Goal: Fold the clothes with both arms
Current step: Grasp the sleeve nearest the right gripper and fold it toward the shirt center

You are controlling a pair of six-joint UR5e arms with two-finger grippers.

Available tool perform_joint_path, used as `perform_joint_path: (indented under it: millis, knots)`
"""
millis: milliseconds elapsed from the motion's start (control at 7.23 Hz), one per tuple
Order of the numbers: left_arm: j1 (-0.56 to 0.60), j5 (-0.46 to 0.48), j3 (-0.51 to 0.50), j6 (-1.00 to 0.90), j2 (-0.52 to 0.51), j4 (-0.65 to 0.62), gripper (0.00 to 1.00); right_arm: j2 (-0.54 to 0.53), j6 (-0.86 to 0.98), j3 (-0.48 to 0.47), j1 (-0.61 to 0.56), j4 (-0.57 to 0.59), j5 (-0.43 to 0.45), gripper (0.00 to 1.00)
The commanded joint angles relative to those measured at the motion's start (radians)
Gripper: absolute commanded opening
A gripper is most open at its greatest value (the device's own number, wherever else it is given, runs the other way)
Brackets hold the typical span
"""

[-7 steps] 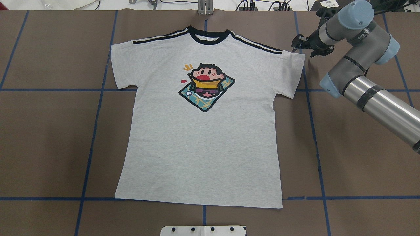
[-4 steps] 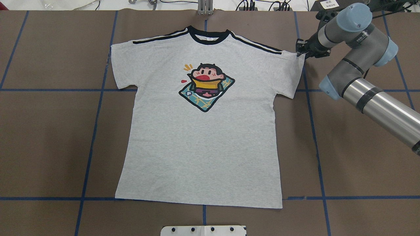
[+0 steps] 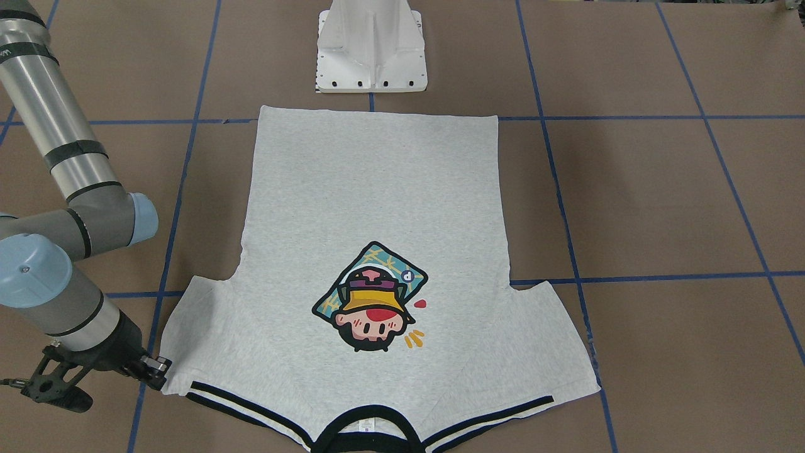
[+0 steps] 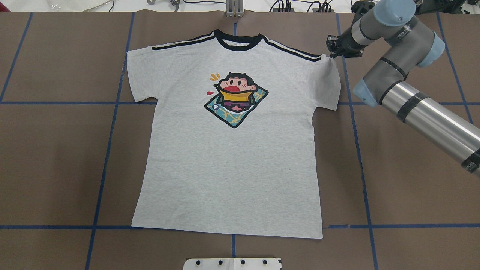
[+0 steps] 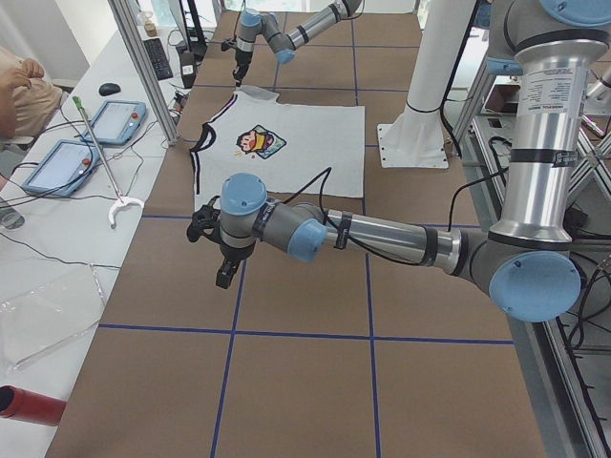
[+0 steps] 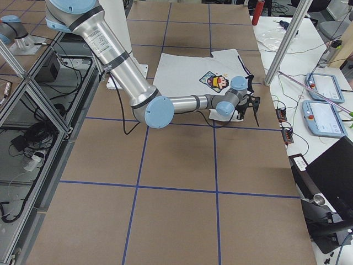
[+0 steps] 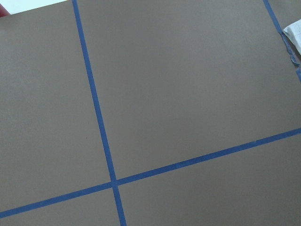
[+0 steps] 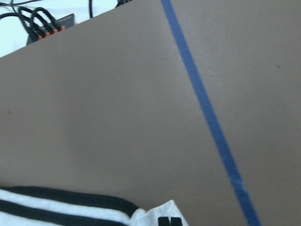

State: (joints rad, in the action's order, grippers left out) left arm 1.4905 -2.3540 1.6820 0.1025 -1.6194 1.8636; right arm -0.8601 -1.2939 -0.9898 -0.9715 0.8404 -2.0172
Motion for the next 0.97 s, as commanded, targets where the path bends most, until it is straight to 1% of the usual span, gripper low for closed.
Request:
perform_joint_path:
  millis: [0,138,277,415,554,692,830]
  knots:
    - [-0.001,-0.025,0.004,-0.001,-0.001,0.0,1.0,0.083,-0.187,-0.088,0.092,0.089,0.02,0.0]
    - [-0.001,-0.033,0.004,0.0,-0.001,-0.003,1.0,0.14,-0.238,-0.06,0.153,0.089,0.114,0.0]
    - [-0.001,-0.06,-0.001,-0.001,-0.001,-0.004,1.0,0.211,-0.24,0.038,0.178,0.089,0.182,0.0]
    - [-0.001,-0.062,0.002,-0.001,0.001,-0.006,1.0,0.255,-0.239,0.11,0.186,0.088,0.236,0.0]
    - [0.0,-0.064,0.002,-0.001,0.004,-0.004,1.0,0.262,-0.229,0.155,0.185,0.086,0.261,0.0]
    - [-0.001,-0.062,0.001,-0.001,0.004,-0.003,1.0,0.262,-0.22,0.177,0.18,0.086,0.309,0.0]
    - [0.0,-0.065,0.001,-0.001,0.003,-0.003,1.0,0.263,-0.213,0.18,0.163,0.086,0.316,0.0]
